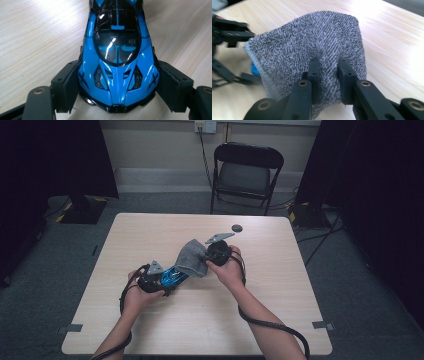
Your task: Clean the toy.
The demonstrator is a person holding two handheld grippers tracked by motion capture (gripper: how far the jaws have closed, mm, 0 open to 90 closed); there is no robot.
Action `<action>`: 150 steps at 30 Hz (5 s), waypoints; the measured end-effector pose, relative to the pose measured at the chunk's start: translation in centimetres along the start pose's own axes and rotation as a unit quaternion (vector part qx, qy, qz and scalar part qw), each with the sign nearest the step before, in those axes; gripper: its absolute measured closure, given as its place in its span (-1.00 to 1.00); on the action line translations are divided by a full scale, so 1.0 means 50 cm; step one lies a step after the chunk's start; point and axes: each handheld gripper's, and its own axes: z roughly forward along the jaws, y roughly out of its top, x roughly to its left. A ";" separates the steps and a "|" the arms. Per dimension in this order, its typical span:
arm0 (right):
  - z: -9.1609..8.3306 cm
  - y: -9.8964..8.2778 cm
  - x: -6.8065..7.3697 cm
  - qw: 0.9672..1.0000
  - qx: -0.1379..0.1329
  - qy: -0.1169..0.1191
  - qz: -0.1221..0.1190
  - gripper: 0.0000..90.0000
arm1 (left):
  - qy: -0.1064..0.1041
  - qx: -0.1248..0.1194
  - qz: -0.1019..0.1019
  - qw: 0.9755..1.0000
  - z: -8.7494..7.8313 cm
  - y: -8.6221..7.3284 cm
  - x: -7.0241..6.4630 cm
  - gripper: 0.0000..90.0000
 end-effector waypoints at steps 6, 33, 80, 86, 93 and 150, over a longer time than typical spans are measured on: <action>0.033 0.007 0.041 1.000 0.017 0.007 -0.023 0.67 | 0.000 0.000 0.000 1.000 0.000 0.000 0.000 -0.43; 0.108 0.001 0.091 0.997 0.053 0.008 -0.063 0.65 | 0.000 0.001 0.001 1.000 0.000 0.000 0.001 -0.43; 0.083 -0.013 0.008 0.998 0.053 -0.030 -0.024 0.66 | 0.000 0.001 0.001 1.000 0.000 0.000 0.000 -0.43; 0.081 -0.014 -0.001 0.998 0.054 -0.034 -0.024 0.66 | 0.000 0.000 0.002 1.000 0.000 0.000 0.000 -0.43; 0.077 -0.023 -0.019 0.998 0.055 -0.042 -0.010 0.67 | 0.000 0.000 0.002 1.000 0.000 0.000 0.000 -0.43; -0.034 -0.144 -0.133 0.993 0.060 -0.092 0.033 0.68 | -0.011 -0.008 -0.008 1.000 -0.053 -0.008 0.006 -0.55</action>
